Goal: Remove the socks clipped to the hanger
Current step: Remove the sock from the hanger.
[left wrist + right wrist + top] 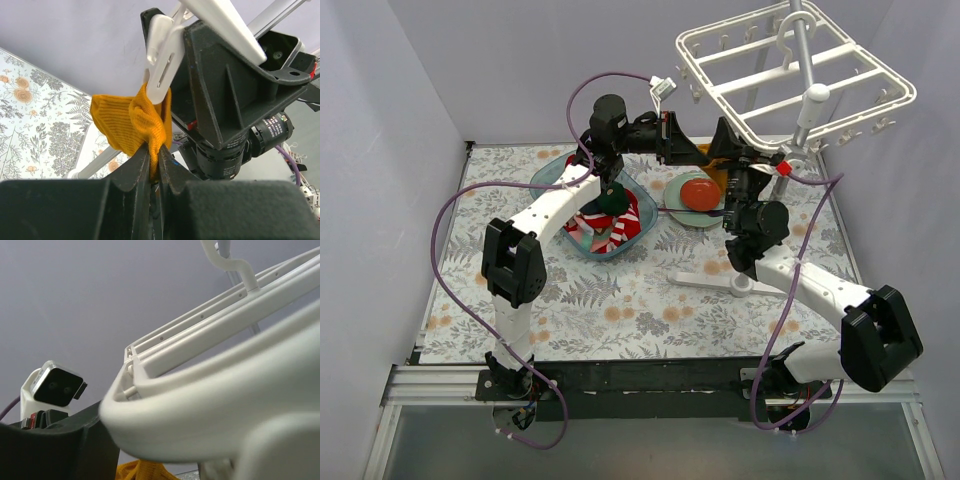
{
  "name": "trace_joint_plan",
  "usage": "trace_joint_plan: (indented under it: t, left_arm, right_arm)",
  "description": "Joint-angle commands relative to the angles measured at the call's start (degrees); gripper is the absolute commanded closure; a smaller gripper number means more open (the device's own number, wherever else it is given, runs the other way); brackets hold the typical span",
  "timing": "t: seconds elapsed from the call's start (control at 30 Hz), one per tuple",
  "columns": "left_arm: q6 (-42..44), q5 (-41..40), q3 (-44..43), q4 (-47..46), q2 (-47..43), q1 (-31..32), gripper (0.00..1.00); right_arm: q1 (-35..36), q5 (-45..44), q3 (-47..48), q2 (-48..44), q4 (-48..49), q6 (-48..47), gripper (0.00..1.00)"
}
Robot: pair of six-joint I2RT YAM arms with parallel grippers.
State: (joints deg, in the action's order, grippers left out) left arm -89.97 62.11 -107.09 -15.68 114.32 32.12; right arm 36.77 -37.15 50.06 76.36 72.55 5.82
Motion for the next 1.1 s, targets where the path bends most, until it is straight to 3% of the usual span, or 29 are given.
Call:
trace_joint_plan:
  t: [0.0, 0.23, 0.37, 0.53, 0.6, 0.67, 1.07]
  left_arm:
    - [1.20, 0.29, -2.34, 1.27, -2.09, 0.66, 1.00]
    - [1.56, 0.12, -2.42, 1.62, -2.17, 0.58, 1.00]
    - [1.73, 0.12, -2.34, 1.88, -2.09, 0.58, 1.00]
    - [1.91, 0.03, -2.07, 1.88, -2.09, 0.58, 1.00]
    - [1.91, -0.14, -1.90, 1.80, -2.09, 0.66, 1.00]
    - [1.91, -0.06, -1.90, 1.88, -2.17, 0.66, 1.00]
    - [2.35, 0.03, -0.84, 1.80, -2.61, 0.93, 1.00]
  right_arm:
    - [0.23, 0.67, 4.25, 1.07, -6.01, -1.43, 0.47]
    - [0.23, 0.50, 4.08, 0.72, -8.22, -1.34, 0.52]
    - [0.23, 0.32, 2.68, -0.33, -8.13, -1.26, 0.61]
    - [0.23, -1.35, 1.35, -1.38, -6.11, -0.73, 0.63]
    - [0.23, -1.61, 1.09, -1.48, -4.97, -0.46, 0.61]
    - [0.23, -2.14, 1.44, -1.21, -4.35, -0.11, 0.52]
    - [0.23, -3.72, 3.55, 1.07, -0.13, 0.33, 0.48]
